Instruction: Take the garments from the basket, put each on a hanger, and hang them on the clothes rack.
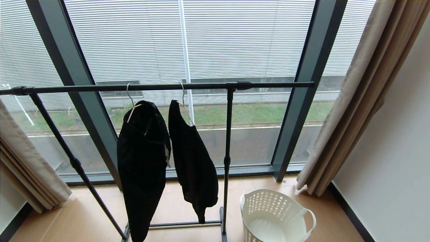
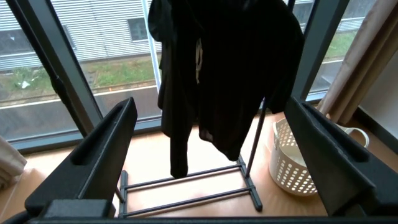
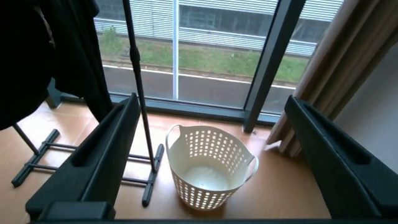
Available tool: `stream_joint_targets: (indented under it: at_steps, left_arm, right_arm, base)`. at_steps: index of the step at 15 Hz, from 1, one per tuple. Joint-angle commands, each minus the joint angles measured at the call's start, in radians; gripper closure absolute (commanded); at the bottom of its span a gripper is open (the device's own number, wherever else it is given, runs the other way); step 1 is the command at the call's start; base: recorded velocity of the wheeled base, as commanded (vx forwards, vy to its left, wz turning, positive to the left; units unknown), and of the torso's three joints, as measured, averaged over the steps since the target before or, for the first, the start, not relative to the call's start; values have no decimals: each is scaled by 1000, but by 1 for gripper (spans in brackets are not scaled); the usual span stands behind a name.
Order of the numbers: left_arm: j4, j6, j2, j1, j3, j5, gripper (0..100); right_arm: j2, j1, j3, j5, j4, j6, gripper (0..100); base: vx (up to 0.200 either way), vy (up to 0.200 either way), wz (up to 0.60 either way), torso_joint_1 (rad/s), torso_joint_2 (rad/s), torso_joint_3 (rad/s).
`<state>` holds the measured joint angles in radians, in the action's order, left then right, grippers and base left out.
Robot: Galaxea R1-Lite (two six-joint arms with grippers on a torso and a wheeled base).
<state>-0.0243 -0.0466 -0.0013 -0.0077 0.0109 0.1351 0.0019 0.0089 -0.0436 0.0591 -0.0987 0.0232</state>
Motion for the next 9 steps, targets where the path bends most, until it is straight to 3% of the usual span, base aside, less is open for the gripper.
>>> stream_joint_targets:
  at_steps: [1,3,9]
  left_arm:
    - [0,1,1,0,0,0,0]
    - [0,1,1,0,0,0,0]
    - [0,1,1,0,1,0,0]
  right_arm:
    - [1,-1,14,-59,20,0,0]
    - [3,0,36,-56,74,6,0]
    - [3,-1,37,-53,76,7,0]
  base:
    - [0,0,0,0,0,0]
    - [0,0,0,0,0,0]
    - [0,0,0,0,0,0]
